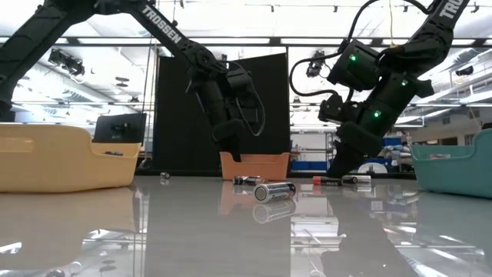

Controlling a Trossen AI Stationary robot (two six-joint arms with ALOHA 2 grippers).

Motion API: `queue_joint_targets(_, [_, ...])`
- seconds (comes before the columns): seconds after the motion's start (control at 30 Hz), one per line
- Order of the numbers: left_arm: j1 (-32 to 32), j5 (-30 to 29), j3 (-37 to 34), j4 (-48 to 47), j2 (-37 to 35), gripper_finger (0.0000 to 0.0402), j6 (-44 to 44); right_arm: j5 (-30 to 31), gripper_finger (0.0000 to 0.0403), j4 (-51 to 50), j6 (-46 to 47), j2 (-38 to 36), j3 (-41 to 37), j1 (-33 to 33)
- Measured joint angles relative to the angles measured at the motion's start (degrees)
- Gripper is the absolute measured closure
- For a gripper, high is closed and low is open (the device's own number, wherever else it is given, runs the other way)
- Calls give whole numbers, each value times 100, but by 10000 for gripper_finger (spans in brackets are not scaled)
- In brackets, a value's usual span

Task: Sort batteries
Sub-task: Put the silver battery into the orange bin

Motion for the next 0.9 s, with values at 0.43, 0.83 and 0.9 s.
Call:
queue_joint_targets(0.43, [-128, -27, 171, -119, -7, 316, 0, -4, 390, 1, 1, -2, 0, 0])
queue_joint_targets(0.83, [-433, -357, 455, -286, -125, 314, 222, -33, 390, 3, -2, -4, 0, 143])
queue_joint_targets(0.9, [-457, -514, 455, -335, -125, 313, 220, -33, 389, 11, -2, -4, 0, 166])
